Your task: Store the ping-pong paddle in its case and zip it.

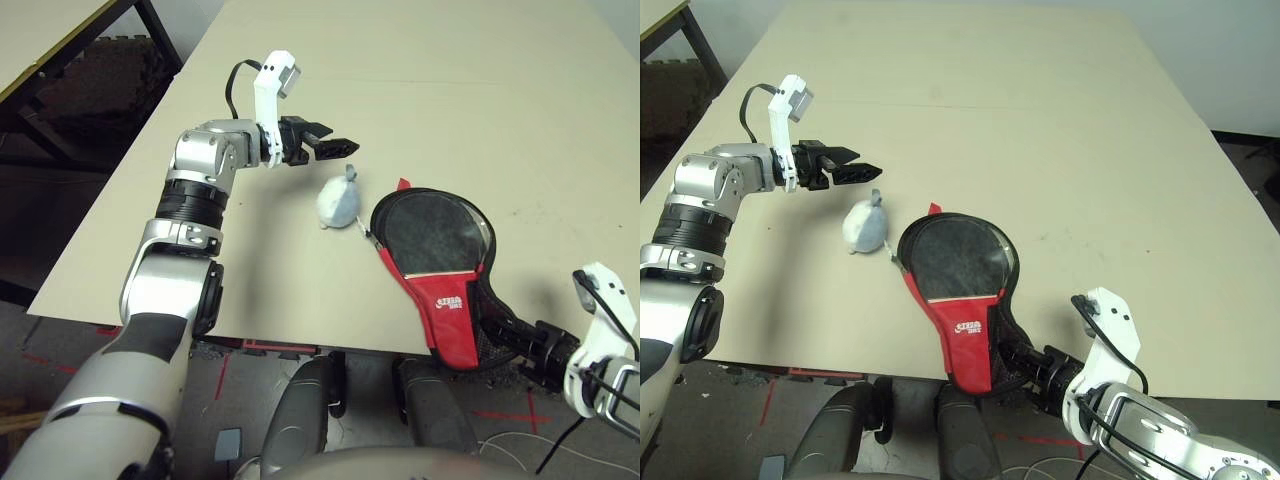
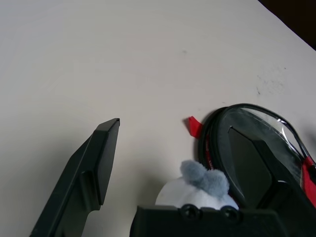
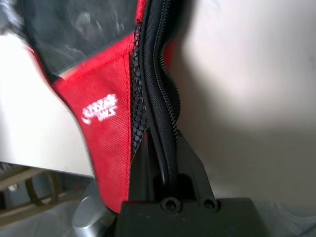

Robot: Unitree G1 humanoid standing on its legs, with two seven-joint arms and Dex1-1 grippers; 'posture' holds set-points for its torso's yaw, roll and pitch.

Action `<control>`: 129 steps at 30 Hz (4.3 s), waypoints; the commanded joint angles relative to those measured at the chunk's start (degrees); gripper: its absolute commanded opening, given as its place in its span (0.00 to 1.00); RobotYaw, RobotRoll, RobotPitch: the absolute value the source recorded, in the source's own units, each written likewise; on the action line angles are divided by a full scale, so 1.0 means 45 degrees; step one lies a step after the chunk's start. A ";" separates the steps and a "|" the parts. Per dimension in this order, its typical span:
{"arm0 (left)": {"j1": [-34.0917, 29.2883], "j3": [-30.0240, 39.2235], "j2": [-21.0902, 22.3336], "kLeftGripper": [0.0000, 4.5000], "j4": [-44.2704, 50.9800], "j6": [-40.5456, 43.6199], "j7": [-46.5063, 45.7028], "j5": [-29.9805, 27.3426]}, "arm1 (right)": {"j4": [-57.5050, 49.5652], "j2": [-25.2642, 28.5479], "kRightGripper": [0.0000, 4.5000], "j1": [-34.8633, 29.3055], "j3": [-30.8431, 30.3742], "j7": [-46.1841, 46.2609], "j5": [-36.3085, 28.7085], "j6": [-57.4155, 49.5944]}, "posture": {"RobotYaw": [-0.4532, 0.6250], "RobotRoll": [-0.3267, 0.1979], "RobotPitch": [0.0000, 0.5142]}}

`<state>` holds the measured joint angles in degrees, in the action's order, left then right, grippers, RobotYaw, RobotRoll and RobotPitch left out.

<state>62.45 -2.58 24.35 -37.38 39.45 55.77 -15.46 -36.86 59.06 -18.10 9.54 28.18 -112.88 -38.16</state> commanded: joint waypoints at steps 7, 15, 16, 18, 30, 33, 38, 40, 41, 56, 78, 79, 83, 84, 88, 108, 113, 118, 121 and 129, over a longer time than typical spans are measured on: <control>-0.0063 -0.0635 0.0554 1.00 0.0797 0.0811 0.1296 0.0032 | 0.4140 0.4239 0.68 0.7966 -0.1436 -0.4354 -0.0018 -0.6015 | 0.21 0.62 0.37; -0.0360 -0.1956 0.2122 1.00 0.2125 0.1443 0.2708 0.0571 | 0.3329 0.2028 1.00 1.3863 -0.5269 -0.7969 0.7858 -0.7487 | 0.21 0.62 0.35; -0.0412 -0.2045 0.2232 1.00 0.2269 0.1533 0.2783 0.0599 | 0.3220 0.1737 1.00 1.4030 -0.5616 -0.8463 0.8599 -0.7418 | 0.21 0.62 0.35; -0.0800 -0.2375 0.2548 1.00 0.2886 0.1709 0.2998 0.0693 | 0.3209 0.0769 1.00 1.4287 -0.6774 -0.9372 1.0666 -0.6781 | 0.23 0.62 0.34; -0.2281 -0.3100 0.2876 1.00 0.4156 0.1767 0.2720 0.1152 | 0.4375 -0.1549 1.00 1.4397 -0.9226 -1.3554 1.7322 -0.4866 | 0.27 0.62 0.34; -0.2467 -0.3235 0.2662 1.00 0.4277 0.1701 0.2686 0.1165 | 0.4596 -0.1658 1.00 1.4313 -0.9556 -1.4348 1.8477 -0.4479 | 0.27 0.62 0.33; -0.2513 -0.3399 0.2228 1.00 0.4199 0.1566 0.2656 0.1175 | 0.4704 -0.1797 1.00 1.3961 -0.9821 -1.5445 1.9697 -0.4268 | 0.27 0.62 0.33; -0.2463 -0.3465 0.2046 1.00 0.4065 0.1502 0.2628 0.1217 | 0.4647 -0.1840 1.00 1.3775 -0.9846 -1.5840 2.0032 -0.4302 | 0.27 0.62 0.32; -0.2423 -0.3519 0.1971 1.00 0.3988 0.1445 0.2609 0.1269 | 0.4612 -0.1892 1.00 1.3680 -0.9819 -1.6025 2.0133 -0.4377 | 0.26 0.62 0.32; -0.1817 -0.3582 0.1119 0.79 0.2054 0.0733 0.2430 0.1881 | 0.5048 -0.2627 1.00 1.3220 -0.9868 -1.7773 2.1129 -0.4715 | 0.26 0.62 0.32; 0.1497 -0.2691 -0.0810 0.02 -0.4118 -0.4663 -0.0215 0.3462 | 0.6606 -0.3411 1.00 1.2999 -1.0016 -1.9039 2.3201 -0.3712 | 0.28 0.62 0.35; 0.1706 -0.2691 -0.0975 0.02 -0.4614 -0.5150 -0.0644 0.3654 | 0.6622 -0.3438 1.00 1.2986 -1.0011 -1.9072 2.3252 -0.3697 | 0.28 0.62 0.35; 0.2484 -0.2661 -0.1528 0.02 -0.6251 -0.6405 -0.2004 0.4243 | 0.6721 -0.3539 1.00 1.2936 -1.0007 -1.9209 2.3459 -0.3636 | 0.27 0.62 0.36; 0.2698 -0.2728 -0.1591 0.02 -0.6554 -0.6569 -0.2292 0.4458 | 0.6762 -0.3574 1.00 1.2921 -1.0020 -1.9242 2.3508 -0.3623 | 0.27 0.62 0.36; 0.3204 -0.2930 -0.1567 0.02 -0.7303 -0.6367 -0.2802 0.5182 | 0.6807 -0.3606 1.00 1.2866 -1.0077 -1.9351 2.3655 -0.3571 | 0.27 0.62 0.37; 0.3322 -0.1569 -0.0905 0.02 -0.6960 -0.6347 -0.5348 0.5539 | 0.7269 -0.3662 1.00 1.2750 -1.0134 -1.9842 2.4203 -0.3237 | 0.29 0.62 0.38; 0.3593 -0.1376 -0.1949 0.02 -0.7772 -0.7780 -0.7080 0.5681 | 0.7390 -0.3762 1.00 1.2750 -1.0060 -1.9908 2.4329 -0.3169 | 0.29 0.62 0.38; 0.3639 -0.1388 -0.3428 0.02 -0.8485 -0.8898 -0.8429 0.5902 | 0.7608 -0.4042 1.00 1.2831 -1.0059 -1.9904 2.4461 -0.3104 | 0.26 0.62 0.40; 0.3593 -0.1488 -0.4162 0.02 -0.8674 -0.9209 -0.8773 0.6153 | 0.7601 -0.4225 1.00 1.2873 -1.0021 -1.9878 2.4520 -0.3212 | 0.24 0.62 0.42; 0.3692 -0.2241 -0.6002 0.02 -0.8849 -1.0327 -0.9066 0.7339 | 0.7121 -0.4371 1.00 1.2722 -0.9774 -1.9759 2.4468 -0.3764 | 0.18 0.62 0.45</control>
<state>77.67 -11.80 -1.29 -76.67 -4.79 14.73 16.13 -7.21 40.05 42.43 -30.96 -60.87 -2.98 -52.16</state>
